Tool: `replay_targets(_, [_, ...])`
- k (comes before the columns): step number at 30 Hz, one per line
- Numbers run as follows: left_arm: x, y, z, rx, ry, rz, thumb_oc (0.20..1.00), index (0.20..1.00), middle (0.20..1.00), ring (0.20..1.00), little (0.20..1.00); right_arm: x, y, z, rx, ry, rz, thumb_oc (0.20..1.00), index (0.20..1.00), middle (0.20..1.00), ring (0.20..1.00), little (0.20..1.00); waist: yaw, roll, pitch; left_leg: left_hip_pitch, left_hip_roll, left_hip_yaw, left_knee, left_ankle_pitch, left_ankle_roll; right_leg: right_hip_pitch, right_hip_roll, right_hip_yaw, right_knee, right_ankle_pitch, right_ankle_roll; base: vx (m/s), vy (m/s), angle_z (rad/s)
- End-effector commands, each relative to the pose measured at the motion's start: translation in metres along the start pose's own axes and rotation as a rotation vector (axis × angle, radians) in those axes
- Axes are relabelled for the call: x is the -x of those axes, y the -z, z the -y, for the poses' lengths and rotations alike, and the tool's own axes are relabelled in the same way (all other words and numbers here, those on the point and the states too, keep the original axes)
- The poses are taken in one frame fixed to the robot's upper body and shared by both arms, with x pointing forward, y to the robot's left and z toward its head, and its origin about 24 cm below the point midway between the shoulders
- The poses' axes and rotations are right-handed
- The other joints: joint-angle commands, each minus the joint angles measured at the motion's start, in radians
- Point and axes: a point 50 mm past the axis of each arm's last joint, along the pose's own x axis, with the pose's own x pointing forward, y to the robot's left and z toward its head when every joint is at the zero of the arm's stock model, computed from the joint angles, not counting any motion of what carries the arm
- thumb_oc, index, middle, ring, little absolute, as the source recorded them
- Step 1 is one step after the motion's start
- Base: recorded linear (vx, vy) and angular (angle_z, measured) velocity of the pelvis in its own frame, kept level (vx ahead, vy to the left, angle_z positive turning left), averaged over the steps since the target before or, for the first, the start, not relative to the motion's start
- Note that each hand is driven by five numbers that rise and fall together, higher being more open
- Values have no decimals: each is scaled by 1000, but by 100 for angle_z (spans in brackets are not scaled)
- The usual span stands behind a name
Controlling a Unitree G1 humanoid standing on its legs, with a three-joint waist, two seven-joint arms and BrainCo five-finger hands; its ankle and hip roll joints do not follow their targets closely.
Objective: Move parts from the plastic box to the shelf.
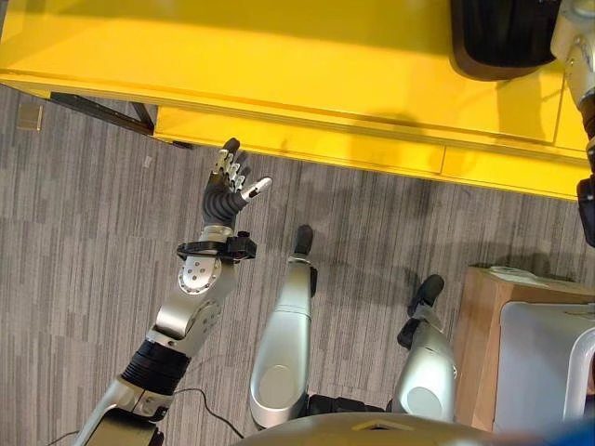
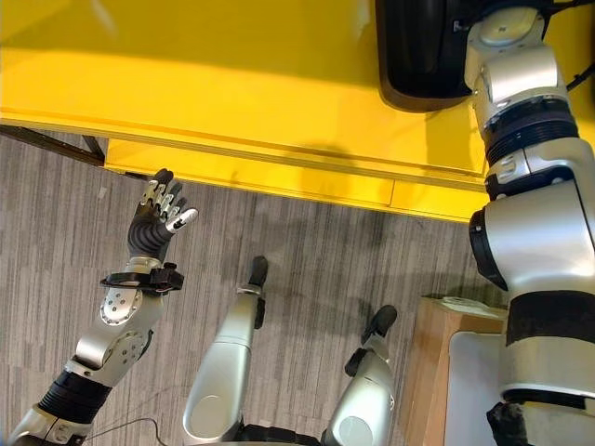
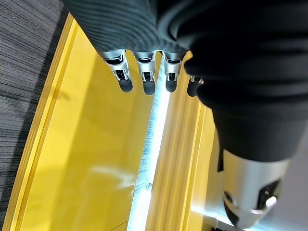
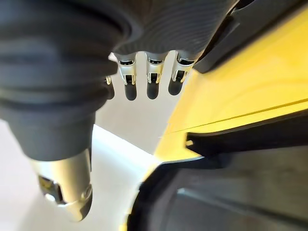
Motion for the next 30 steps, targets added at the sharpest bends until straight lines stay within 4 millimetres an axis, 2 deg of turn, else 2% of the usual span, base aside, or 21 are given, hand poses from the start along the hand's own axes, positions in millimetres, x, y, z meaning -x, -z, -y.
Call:
replay_targets(1, [3,-16,10,30,60,93,1000,1000,1000,1000,1000,-2,-59,15,-118,42,232,1000,1000,1000,1000,1000,8,4,-28,82,41,39,-127,25,-34,7,-37,43,191,-167,24,0,0,0])
replay_targets(4, [3,-15,9,29,52,88,1000,1000,1000,1000,1000,8,-75,9,-149,17,323,1000,1000,1000,1000,1000,-3,-3,-32,94,46,40,-130,27,-36,18,-33,47,187,-165,24,0,0,0])
replay_targets(6, [3,-15,8,29,52,85,1000,1000,1000,1000,1000,11,-79,8,-147,13,353,1000,1000,1000,1000,1000,-8,-5,-35,98,46,42,-134,31,-37,21,-34,46,184,-163,24,-57,16,-6])
replay_targets(7, [3,-15,9,29,52,85,1000,1000,1000,1000,1000,15,-83,6,-161,2,379,1000,1000,1000,1000,1000,-11,-4,-31,90,44,47,-134,53,-30,15,-37,39,182,-143,17,-98,37,-4])
replay_targets(10, [3,-14,8,23,48,77,1000,1000,1000,1000,1000,33,-86,-2,-177,-37,466,1000,1000,1000,1000,1000,-32,-9,-33,101,47,48,-139,55,-31,24,-34,43,179,-143,15,-43,12,1])
replay_targets(11, [3,-14,8,21,48,75,1000,1000,1000,1000,1000,34,-84,-2,-177,-36,464,1000,1000,1000,1000,1000,-31,-11,-35,102,47,48,-139,55,-31,24,-34,43,179,-143,15,-29,1,-4])
replay_targets(19, [6,-12,6,3,34,61,1000,1000,1000,1000,1000,61,-48,-8,-330,-59,424,1000,1000,1000,1000,1000,-57,-11,-23,121,54,55,-136,52,-29,29,-32,51,188,-149,12,-36,-2,-3])
replay_targets(20, [7,-11,5,-3,34,53,1000,1000,1000,1000,1000,67,-36,-9,-357,-58,397,1000,1000,1000,1000,1000,-61,-10,-20,126,58,59,-138,53,-29,29,-31,53,188,-149,12,-46,-7,-5])
replay_targets(23, [10,-9,3,-7,32,44,1000,1000,1000,1000,1000,76,-21,-9,-372,-59,375,1000,1000,1000,1000,1000,-66,-6,-15,130,63,59,-140,57,-29,28,-30,57,188,-150,13,-45,-17,-5])
replay_targets(30, [16,-6,-1,-8,24,27,1000,1000,1000,1000,1000,79,-8,-9,-358,-58,347,1000,1000,1000,1000,1000,-67,6,-7,140,72,71,-143,62,-29,14,-26,69,197,-149,13,-28,-7,-5])
